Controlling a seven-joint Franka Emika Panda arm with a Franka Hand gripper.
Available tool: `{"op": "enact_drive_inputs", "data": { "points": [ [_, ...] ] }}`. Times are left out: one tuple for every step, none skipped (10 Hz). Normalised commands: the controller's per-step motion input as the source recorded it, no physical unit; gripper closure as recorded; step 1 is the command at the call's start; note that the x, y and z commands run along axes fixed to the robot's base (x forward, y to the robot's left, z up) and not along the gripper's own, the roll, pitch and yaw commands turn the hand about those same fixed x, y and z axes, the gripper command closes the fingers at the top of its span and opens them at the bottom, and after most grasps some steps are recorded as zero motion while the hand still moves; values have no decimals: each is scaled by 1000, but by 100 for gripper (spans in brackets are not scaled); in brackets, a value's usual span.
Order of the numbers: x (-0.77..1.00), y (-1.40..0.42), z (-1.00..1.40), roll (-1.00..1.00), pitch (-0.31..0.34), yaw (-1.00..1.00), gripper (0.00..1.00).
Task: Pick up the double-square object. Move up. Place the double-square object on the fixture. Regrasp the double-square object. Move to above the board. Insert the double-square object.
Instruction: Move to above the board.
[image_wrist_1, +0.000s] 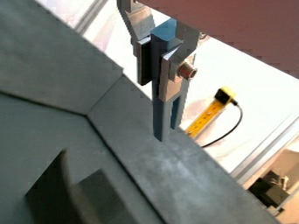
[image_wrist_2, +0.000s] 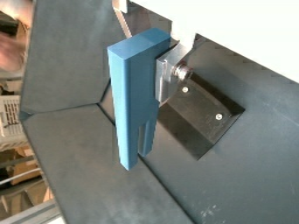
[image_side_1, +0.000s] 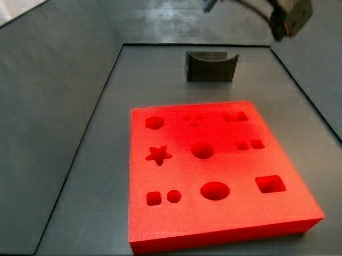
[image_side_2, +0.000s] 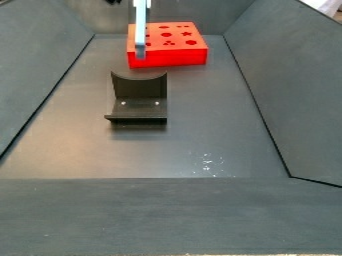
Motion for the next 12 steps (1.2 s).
{"op": "enact_drive_inputs", "data": {
  "points": [
    [-137, 6, 1000, -84, 81, -143, 100],
    [-138, 7, 1000, -91, 109, -116, 100],
    [-116, 7, 880, -85, 131, -68, 100],
    [-96, 6, 763, -78, 139, -46, 100],
    [-61, 5, 519, -60, 150, 0, 100],
    [-40, 2, 334, -50, 156, 32, 100],
    [-553, -1000, 285, -1000, 76, -111, 100],
    [-542, -1000, 232, -1000, 72, -104, 100],
    [-578, -1000, 270, -1000, 64, -98, 100],
    [-608, -1000, 262, -1000, 62, -93, 100],
    [-626, -1000, 271, -1000, 64, -90, 100],
    [-659, -1000, 279, -1000, 71, -85, 100]
  ]
}}
